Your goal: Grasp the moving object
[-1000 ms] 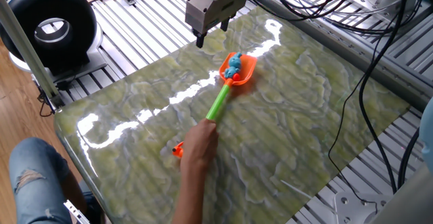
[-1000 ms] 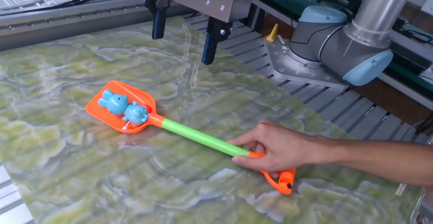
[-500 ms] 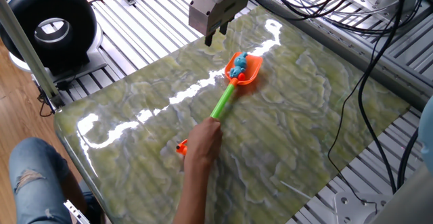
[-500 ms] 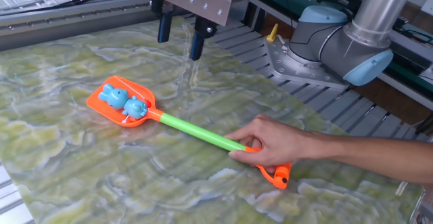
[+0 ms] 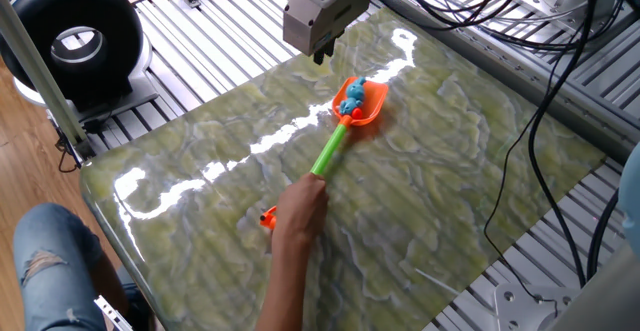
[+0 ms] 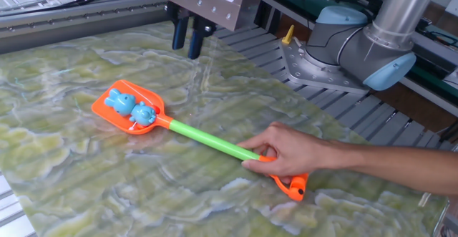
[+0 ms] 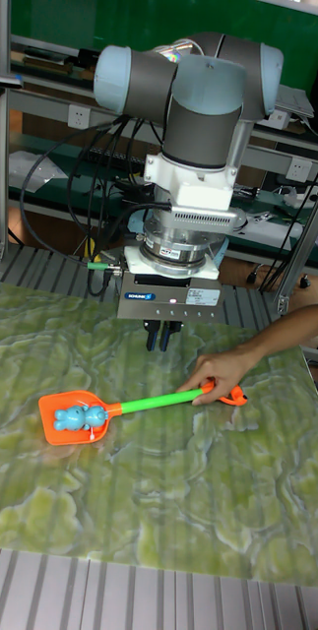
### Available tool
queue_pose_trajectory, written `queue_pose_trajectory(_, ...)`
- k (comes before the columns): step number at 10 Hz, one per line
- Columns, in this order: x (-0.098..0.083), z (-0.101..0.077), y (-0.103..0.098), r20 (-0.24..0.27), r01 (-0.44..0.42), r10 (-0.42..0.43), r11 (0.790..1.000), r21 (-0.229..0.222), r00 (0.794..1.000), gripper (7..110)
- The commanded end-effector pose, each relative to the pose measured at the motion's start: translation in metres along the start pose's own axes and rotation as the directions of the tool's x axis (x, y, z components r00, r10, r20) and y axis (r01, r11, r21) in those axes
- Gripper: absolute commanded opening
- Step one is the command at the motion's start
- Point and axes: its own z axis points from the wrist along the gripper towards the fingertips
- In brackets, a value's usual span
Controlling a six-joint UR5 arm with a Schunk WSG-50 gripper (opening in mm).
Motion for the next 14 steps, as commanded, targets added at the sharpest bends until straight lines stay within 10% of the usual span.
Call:
queue_pose_trajectory(1,0.001,0.003,-0.002,-0.002,0.013,-0.012,1.0,0.014,1.0,7)
queue_pose_trajectory(14,0.014,0.005,0.006,-0.043,0.008,-0.007,0.999,0.04,0.999,7)
